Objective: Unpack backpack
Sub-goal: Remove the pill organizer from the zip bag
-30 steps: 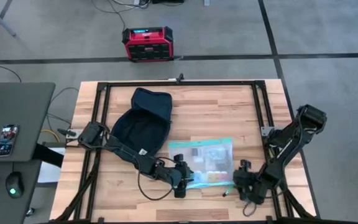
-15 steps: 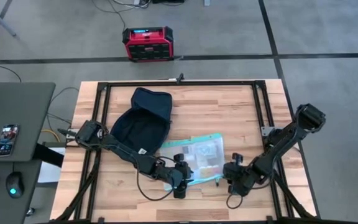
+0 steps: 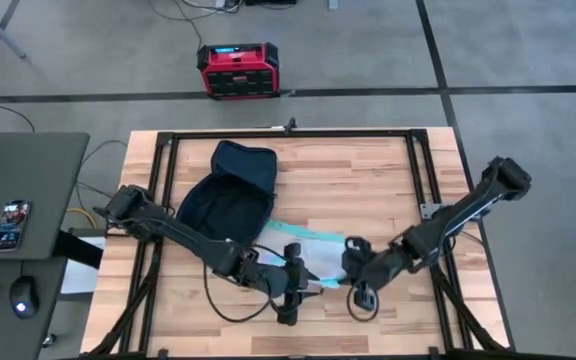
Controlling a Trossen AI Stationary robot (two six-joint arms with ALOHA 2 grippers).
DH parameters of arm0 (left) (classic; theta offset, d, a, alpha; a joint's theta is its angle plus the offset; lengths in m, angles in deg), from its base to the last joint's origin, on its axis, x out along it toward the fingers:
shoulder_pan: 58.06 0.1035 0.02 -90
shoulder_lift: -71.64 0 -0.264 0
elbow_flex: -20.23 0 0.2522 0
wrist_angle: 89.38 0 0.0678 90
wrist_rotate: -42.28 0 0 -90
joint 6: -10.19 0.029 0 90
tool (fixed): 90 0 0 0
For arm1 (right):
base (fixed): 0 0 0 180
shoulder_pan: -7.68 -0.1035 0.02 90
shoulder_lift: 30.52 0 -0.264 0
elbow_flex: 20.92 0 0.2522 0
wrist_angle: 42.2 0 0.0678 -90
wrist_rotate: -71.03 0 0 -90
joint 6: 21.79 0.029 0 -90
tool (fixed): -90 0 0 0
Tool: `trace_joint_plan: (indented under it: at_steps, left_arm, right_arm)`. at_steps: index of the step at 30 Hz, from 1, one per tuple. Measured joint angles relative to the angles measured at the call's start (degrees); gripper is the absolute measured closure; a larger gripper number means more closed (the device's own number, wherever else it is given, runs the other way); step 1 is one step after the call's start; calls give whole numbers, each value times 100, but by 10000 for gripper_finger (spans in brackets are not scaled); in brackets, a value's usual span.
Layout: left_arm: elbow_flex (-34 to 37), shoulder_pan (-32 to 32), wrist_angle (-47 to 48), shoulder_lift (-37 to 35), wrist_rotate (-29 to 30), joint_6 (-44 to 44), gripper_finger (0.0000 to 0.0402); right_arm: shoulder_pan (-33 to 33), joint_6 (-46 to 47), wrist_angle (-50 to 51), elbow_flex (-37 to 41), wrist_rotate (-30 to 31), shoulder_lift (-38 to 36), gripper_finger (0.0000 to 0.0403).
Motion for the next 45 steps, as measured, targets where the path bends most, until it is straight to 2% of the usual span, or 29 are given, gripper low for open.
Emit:
trace_joint_plan:
  at_steps: [2, 5, 10, 15, 19, 23, 30, 34, 40, 45]
  left_arm:
    - [-339, -39, 471, -6, 54, -37, 258]
    - [-623, -48, 1030, 77, 302, -655, 258]
    - [-624, 68, 1114, 319, 831, -1387, 258]
    - [-624, 205, 1195, 347, 1123, -1855, 258]
    - [-624, 301, 1327, 347, 1117, -2080, 258]
    - [-624, 331, 1316, 347, 640, -2317, 258]
    - [-626, 276, 1091, 522, 465, -2361, 258]
    - [-620, 229, 1092, 618, 481, -2081, 258]
    - [-620, 221, 1246, 627, 1087, -1893, 258]
    - [-620, 370, 1357, 639, 1058, -1737, 267]
  right_arm:
    - [178, -55, 9, -33, -9, -136, 387]
    - [396, -220, 11, -37, -9, -290, 387]
    - [556, -490, -65, -37, -28, -322, 387]
    - [557, -650, -69, -37, -46, -322, 386]
    - [535, -767, -65, -37, -63, -322, 386]
    - [537, -809, -62, -37, -142, -322, 387]
    - [618, -916, -69, -37, -183, -322, 387]
    - [699, -916, -70, -37, -188, -320, 387]
    - [796, -909, -138, -37, -135, -320, 387]
    - [808, -861, -317, -37, -118, -320, 387]
